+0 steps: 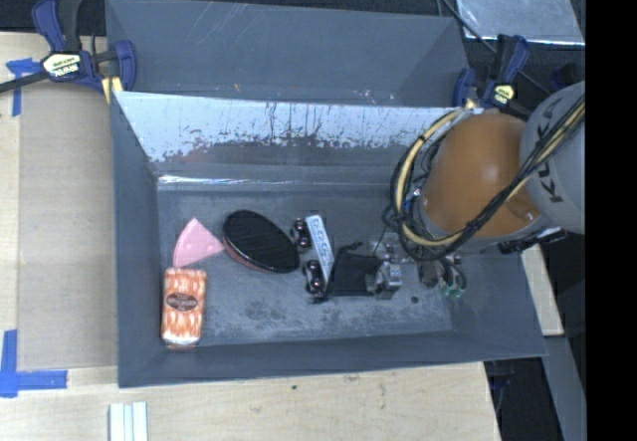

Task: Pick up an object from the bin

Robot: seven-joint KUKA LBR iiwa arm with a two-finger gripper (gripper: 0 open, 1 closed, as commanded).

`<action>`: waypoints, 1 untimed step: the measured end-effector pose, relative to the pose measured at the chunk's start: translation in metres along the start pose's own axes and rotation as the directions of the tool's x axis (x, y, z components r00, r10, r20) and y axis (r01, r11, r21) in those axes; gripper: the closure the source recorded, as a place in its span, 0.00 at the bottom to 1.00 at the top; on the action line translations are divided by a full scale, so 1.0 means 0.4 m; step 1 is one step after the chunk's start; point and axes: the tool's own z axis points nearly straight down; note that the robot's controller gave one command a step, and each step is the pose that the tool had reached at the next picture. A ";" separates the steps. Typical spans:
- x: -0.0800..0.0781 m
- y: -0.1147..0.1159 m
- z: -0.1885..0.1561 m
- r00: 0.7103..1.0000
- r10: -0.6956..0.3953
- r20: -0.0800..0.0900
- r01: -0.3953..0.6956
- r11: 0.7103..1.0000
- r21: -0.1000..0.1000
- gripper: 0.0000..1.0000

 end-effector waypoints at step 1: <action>-0.001 0.000 -0.030 1.000 0.000 0.001 0.000 1.000 0.000 1.00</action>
Offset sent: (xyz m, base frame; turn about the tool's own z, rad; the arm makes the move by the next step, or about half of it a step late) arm -0.0001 0.0002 0.0179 0.0000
